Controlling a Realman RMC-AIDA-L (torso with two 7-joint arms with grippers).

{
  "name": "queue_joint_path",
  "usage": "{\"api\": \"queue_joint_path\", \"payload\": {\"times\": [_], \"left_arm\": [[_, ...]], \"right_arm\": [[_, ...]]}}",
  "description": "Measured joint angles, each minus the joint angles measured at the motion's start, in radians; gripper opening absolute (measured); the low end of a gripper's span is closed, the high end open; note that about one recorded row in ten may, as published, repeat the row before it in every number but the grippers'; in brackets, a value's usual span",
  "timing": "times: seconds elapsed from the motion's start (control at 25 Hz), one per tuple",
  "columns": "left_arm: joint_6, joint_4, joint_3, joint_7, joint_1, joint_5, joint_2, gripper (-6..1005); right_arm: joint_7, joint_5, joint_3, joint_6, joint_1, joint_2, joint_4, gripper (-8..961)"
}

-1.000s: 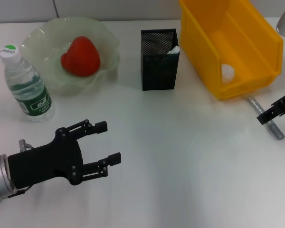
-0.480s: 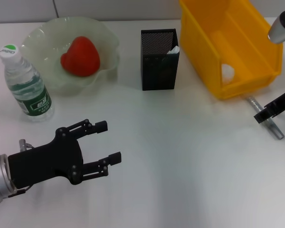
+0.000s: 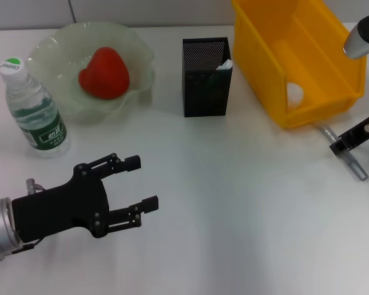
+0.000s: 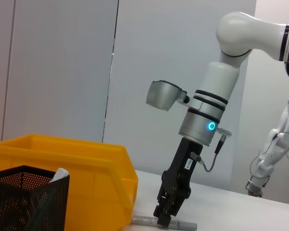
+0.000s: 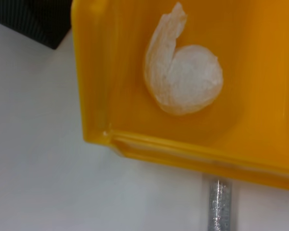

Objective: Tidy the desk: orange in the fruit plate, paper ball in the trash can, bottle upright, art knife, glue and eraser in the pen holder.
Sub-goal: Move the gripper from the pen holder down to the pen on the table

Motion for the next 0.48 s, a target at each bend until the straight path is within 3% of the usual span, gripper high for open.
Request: {"api": "queue_joint_path", "payload": {"times": [0.48], "left_arm": [[0.002,0.0,0.0,-0.005,-0.003,-0.001,0.002,802]], "right_arm": [[-0.007,0.004,0.0,0.021,0.008,0.0,0.037,284]]}}
